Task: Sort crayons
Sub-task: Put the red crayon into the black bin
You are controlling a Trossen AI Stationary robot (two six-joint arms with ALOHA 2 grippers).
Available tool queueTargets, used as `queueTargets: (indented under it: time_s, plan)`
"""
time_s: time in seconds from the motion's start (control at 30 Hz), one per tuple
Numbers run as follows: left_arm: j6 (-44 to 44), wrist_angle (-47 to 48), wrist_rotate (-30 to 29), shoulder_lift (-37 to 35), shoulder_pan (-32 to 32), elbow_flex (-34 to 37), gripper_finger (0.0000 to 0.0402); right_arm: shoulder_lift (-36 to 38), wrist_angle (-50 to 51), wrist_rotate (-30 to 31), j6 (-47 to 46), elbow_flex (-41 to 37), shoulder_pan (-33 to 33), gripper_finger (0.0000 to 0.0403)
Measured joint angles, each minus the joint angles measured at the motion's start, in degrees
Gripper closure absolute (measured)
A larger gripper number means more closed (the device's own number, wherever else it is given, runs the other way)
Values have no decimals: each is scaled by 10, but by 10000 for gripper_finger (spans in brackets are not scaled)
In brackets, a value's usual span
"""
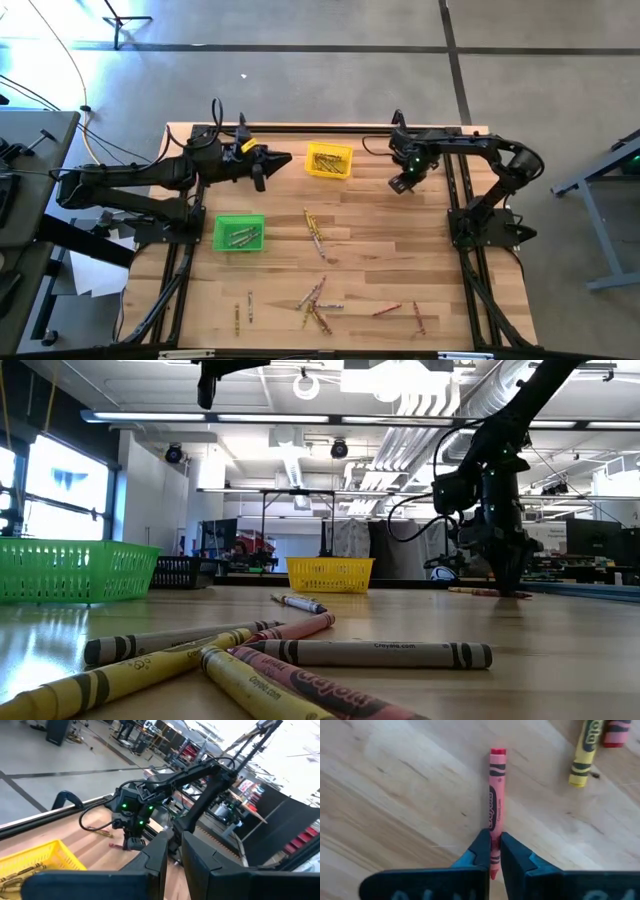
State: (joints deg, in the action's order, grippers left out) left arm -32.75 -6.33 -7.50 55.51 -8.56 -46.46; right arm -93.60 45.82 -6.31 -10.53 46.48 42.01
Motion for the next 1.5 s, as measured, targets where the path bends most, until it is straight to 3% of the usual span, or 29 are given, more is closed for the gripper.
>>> queueTargets:
  time_s: [0.17,0.37,0.53,0.63,0.77,1.0,1.1,1.23,1.5]
  plan:
    - [0,0,20,0,0,0,355,6,3,-6,-57,9,-29,388]
    - [48,20,40,0,18,0,355,65,-25,-62,-121,28,-68,397]
    - [70,98,23,5,24,0,355,151,-114,-62,-205,30,-124,396]
    - [90,121,-12,22,21,0,355,196,-204,-30,-250,30,-169,396]
    - [122,53,-12,67,16,0,355,233,-337,33,-288,30,-239,396]
    - [114,-192,69,177,13,0,355,250,-491,171,-284,30,-356,396]
    - [66,-245,71,215,9,0,355,250,-496,200,-282,30,-389,396]
    - [25,-276,123,252,6,0,355,250,-492,223,-282,30,-424,396]
    - [56,-315,155,274,9,0,348,250,-468,234,-285,30,-453,396]
